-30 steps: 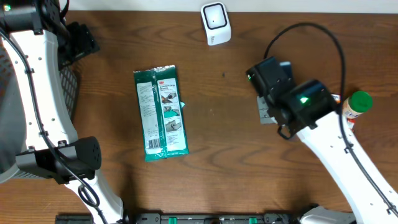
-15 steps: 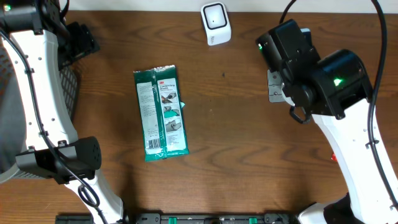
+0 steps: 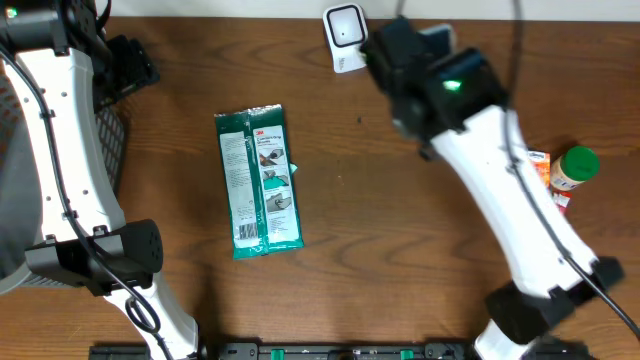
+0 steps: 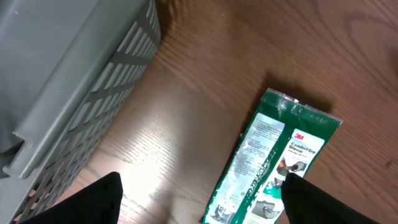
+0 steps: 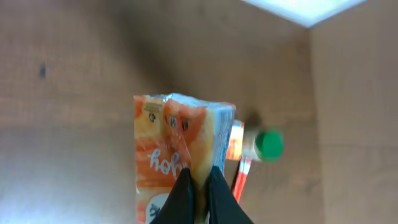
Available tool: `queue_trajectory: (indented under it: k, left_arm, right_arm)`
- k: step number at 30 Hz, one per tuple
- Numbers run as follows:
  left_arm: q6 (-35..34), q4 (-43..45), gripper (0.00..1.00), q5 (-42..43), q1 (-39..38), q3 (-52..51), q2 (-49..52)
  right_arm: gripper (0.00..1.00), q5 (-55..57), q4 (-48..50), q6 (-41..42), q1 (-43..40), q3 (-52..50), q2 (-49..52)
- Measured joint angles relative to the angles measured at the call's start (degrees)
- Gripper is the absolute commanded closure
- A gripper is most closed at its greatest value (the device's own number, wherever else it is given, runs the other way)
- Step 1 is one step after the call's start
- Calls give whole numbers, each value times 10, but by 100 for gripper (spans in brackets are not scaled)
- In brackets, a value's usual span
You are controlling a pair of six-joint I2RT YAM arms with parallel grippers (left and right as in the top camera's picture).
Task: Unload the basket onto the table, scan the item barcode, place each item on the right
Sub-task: 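Lift the tissue pack up toward the white scanner, then hold the tissue pack in front of the white scanner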
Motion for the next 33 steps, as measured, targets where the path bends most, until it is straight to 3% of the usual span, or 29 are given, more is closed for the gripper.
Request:
queue_trajectory:
  k: [3,7,10,15,21,33]
  left_arm:
    - [0,0,18,0,0,0,0]
    - [0,0,18,0,0,0,0]
    - [0,0,18,0,0,0,0]
    - [0,0,18,0,0,0,0]
    - [0,0,18,0,0,0,0]
    - [0,0,18,0,0,0,0]
  right_arm:
    - [99,60,96,-60,21,0,35]
    - [99,149,318,-194,53,0,75]
    - [99,188,489,-335,69,0,102]
    - [99,216,672,-525,67,2,146]
    - [99,226,763,-641,51,3,212]
    - [99,160,863,-685,4,2,354]
